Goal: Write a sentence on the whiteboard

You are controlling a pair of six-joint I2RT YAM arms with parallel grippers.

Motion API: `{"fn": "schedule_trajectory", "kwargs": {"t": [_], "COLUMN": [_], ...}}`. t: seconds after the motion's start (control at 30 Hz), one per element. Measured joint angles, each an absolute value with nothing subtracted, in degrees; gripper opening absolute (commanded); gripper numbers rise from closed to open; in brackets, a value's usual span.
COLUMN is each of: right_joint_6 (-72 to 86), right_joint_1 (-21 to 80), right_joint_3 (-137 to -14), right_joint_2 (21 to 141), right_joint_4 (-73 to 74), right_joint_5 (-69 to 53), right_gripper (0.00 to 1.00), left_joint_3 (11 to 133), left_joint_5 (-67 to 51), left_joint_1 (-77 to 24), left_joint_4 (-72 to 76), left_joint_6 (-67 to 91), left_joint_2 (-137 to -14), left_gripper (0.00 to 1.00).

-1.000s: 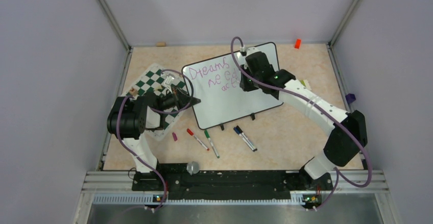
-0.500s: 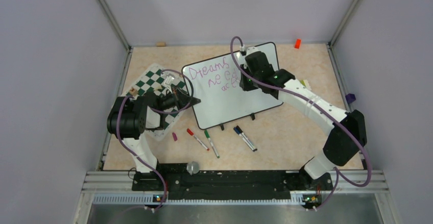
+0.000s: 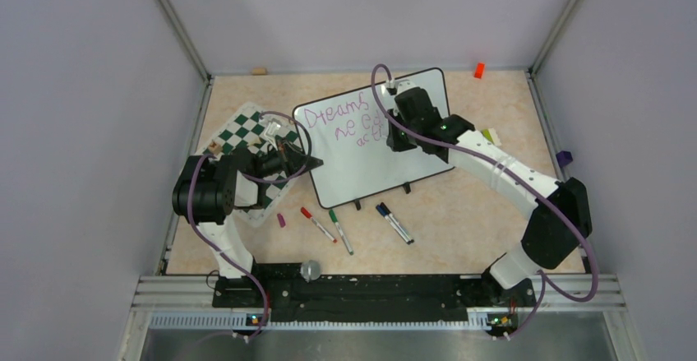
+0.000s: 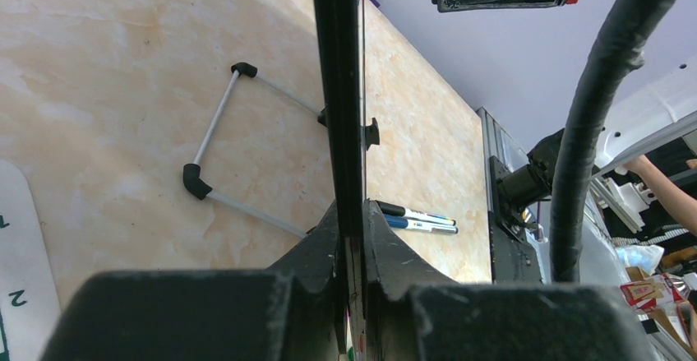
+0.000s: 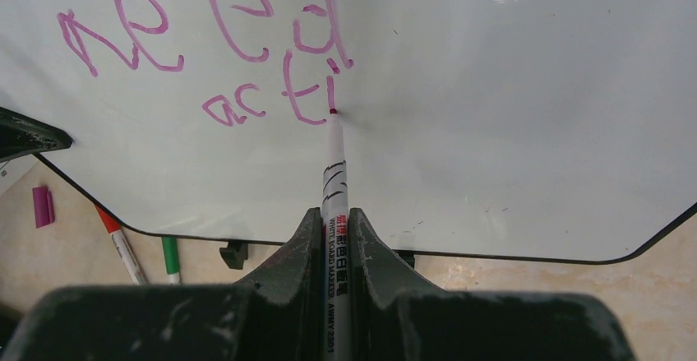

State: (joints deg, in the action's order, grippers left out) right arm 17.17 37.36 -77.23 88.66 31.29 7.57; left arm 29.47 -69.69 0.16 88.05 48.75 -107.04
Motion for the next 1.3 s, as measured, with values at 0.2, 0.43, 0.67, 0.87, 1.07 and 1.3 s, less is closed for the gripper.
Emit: {"fn": "schedule_trajectory", "kwargs": {"t": [0.2, 0.43, 0.67, 0.87, 1.07, 1.3], "right_joint_6": [17.2, 17.2, 17.2, 17.1, 17.0, 17.0], "right_joint_1": [37.4, 37.3, 36.8, 35.6, 35.1, 35.1], "right_joint_3": [-77.3, -77.8, -78.9, -79.8, -80.0, -80.3], "right_joint_2": [88.6, 87.9, 87.5, 87.5, 87.5, 87.8], "right_joint_4": [31.5, 32.8, 33.6, 34.0, 33.9, 34.0], "right_joint_5": [7.6, 7.9, 8.0, 8.1, 8.1, 8.0], "right_gripper": [0.0, 0.0, 0.0, 0.0, 0.0, 0.0], "left_joint_3": [29.6, 29.6, 29.6, 29.6, 29.6, 29.6], "left_joint_5": [-69.8, -69.8, -69.9, -69.9, -70.0, -70.0], "left_joint_1": [0.2, 0.2, 0.2, 0.2, 0.2, 0.2], "left_joint_4": [88.0, 88.0, 88.0, 88.0, 88.0, 88.0], "left_joint_6": [48.7, 48.7, 48.7, 48.7, 48.7, 48.7], "left_joint_2": [-107.1, -107.1, -107.1, -107.1, -107.1, -107.1], "left_gripper": [0.0, 0.0, 0.0, 0.0, 0.0, 0.0]}}
